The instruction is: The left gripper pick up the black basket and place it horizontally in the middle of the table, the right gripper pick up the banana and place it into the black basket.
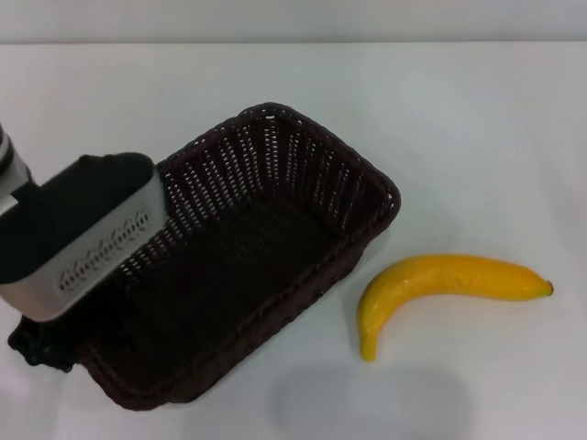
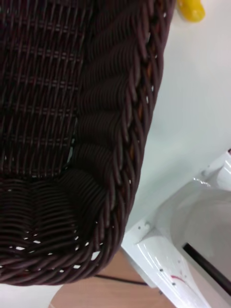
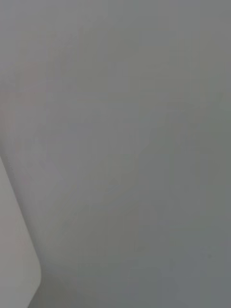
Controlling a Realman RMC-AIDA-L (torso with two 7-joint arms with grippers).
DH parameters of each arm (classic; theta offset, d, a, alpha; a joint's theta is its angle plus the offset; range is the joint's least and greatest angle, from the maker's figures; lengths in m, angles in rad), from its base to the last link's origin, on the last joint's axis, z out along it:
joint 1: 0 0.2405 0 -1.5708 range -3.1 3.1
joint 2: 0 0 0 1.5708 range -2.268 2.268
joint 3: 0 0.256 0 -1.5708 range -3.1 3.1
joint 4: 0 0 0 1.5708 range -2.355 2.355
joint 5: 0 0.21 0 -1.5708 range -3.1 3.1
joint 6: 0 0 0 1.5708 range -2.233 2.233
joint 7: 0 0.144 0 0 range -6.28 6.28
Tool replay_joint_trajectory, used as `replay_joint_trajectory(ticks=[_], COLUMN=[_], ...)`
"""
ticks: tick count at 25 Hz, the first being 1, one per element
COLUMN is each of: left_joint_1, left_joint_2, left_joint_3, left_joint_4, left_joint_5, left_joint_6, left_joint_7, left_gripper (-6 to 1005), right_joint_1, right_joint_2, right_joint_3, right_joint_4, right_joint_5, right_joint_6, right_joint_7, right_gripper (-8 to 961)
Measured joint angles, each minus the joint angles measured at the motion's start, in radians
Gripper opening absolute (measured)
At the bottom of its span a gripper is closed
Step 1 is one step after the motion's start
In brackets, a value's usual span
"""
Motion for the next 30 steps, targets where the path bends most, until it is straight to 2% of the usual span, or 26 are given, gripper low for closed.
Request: replay_joint_trajectory(ticks=[4,12,14,19,23,27,29,30], left_joint_1=[0.002,-0.009,-0.006,-0.003,0.001,0.0,-0.002,0.002], left_joint_2=[-0.011,0.006,0.016,0.041,0.072,0.114,0.121,0.128], left_joint_3=[-0.058,-0.114,-0.127,-0.141,-0.141,-0.141,-0.147,-0.164], left_joint_4=[0.005,0.046,0.085,0.17,0.242,0.246,0.247,0.268], left_joint_5=[0.022,0.033,0.037,0.039,0.041,0.019,0.014,0.011], left_joint_6=[0.002,-0.009,-0.011,-0.014,-0.017,-0.017,-0.016,-0.015], left_joint_7=[0.062,0.14,0.163,0.202,0.249,0.316,0.345,0.417], left_gripper=[416,200,167,162,150,141,139,138], right_joint_1=[0.002,0.007,0.009,0.013,0.014,0.017,0.019,0.021], right_joint_2=[0.0,0.0,0.0,-0.001,-0.002,-0.002,-0.002,-0.002], right_joint_3=[0.0,0.0,0.001,0.002,0.003,0.003,0.003,0.003], right_joint_4=[0.0,0.002,0.003,0.006,0.009,0.009,0.009,0.009], right_joint_5=[0.001,0.002,0.008,0.025,0.046,0.073,0.076,0.076], right_joint_6=[-0.004,-0.021,-0.034,-0.063,-0.082,-0.102,-0.116,-0.124], right_joint_7=[0.0,0.0,0.0,0.0,-0.001,-0.001,-0.001,-0.002], right_gripper=[876,876,876,876,876,876,876,876])
